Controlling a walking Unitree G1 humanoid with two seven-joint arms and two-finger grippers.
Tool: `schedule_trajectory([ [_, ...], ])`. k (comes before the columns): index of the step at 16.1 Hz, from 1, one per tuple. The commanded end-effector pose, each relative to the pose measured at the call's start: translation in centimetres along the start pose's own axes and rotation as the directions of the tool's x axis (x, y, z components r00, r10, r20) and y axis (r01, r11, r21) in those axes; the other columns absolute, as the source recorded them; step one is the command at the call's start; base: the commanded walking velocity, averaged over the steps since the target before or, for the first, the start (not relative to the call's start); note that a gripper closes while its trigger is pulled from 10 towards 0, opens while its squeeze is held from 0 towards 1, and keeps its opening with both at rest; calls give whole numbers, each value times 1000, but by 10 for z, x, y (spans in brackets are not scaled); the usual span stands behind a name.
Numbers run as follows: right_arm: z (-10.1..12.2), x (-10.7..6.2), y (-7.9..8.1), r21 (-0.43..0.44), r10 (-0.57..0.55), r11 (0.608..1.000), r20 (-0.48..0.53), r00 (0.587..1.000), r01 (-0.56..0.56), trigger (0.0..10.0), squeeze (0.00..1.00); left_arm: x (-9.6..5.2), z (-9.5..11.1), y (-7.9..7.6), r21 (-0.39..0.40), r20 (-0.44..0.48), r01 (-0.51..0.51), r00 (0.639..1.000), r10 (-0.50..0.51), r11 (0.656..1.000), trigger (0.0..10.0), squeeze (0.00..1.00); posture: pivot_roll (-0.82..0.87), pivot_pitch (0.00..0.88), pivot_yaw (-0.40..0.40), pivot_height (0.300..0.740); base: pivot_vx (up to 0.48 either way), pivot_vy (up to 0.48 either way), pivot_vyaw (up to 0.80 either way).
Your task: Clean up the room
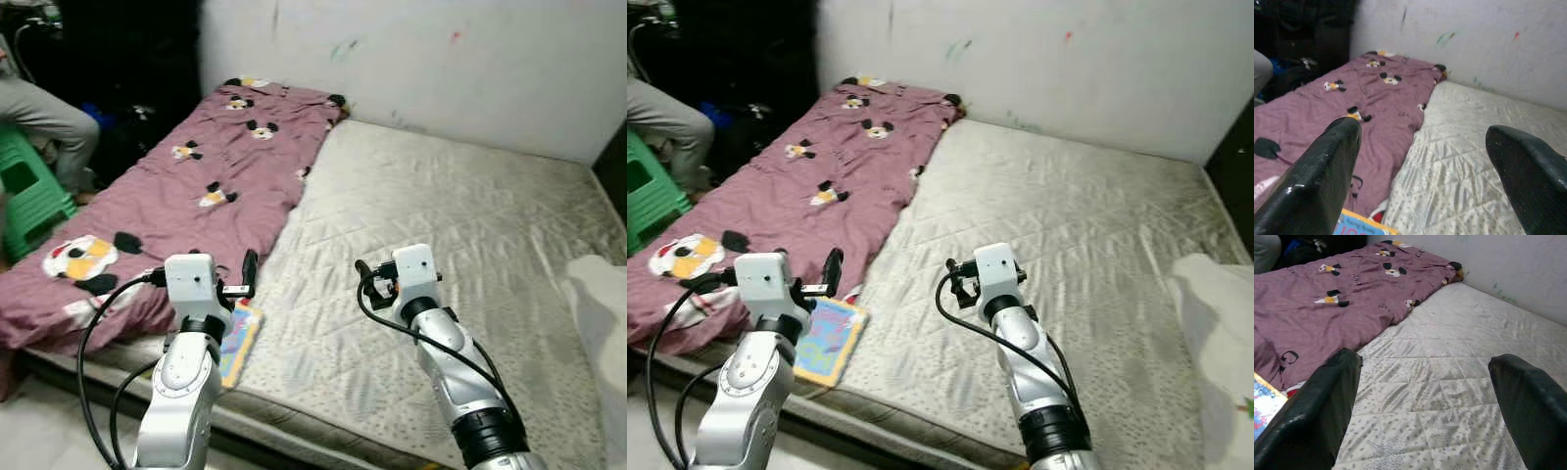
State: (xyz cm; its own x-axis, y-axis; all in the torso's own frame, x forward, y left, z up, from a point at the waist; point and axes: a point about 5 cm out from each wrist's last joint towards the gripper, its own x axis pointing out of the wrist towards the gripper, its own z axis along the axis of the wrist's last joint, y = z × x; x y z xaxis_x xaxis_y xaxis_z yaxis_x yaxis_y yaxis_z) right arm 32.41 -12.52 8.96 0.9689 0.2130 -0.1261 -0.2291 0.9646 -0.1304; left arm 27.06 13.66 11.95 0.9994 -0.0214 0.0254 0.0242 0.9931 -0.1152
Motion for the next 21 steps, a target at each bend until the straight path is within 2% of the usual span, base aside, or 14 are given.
schedule_trajectory([
  [1,-1,-1,-6,2,-18,1000,-10,1000,18,10000,0,0,2,0,-12,0,-2,1000,2,1000,10000,0,32,0,-45,740,0,0,-800],
  [4,2,-7,-17,18,-58,998,3,998,58,10000,0,-4,-7,10,-4,-33,-30,999,30,1000,10000,0,22,0,-26,740,0,0,-800],
  [6,0,-9,-19,36,-79,996,2,997,79,10000,0,-4,-12,9,-26,-60,-12,998,11,1000,10000,0,14,0,-11,740,0,0,-800],
  [9,0,-10,-15,43,-80,996,2,997,80,10000,0,2,-9,5,-2,-31,1,1000,-1,1000,10000,0,3,0,0,740,0,0,-800],
  [13,9,-6,-8,45,-52,998,24,998,51,10000,0,8,-3,3,-20,-11,24,1000,-24,1000,10000,0,4,0,-17,740,0,0,-800],
  [18,10,-6,-7,41,-41,998,22,999,40,10000,0,5,-3,0,-38,-11,25,1000,-26,999,10000,0,10,0,-31,740,0,0,-800],
  [21,7,-8,-4,45,-30,999,17,999,29,10000,0,4,-4,-3,-43,-10,39,999,-40,998,10000,0,10,0,-35,740,0,454,-554],
])
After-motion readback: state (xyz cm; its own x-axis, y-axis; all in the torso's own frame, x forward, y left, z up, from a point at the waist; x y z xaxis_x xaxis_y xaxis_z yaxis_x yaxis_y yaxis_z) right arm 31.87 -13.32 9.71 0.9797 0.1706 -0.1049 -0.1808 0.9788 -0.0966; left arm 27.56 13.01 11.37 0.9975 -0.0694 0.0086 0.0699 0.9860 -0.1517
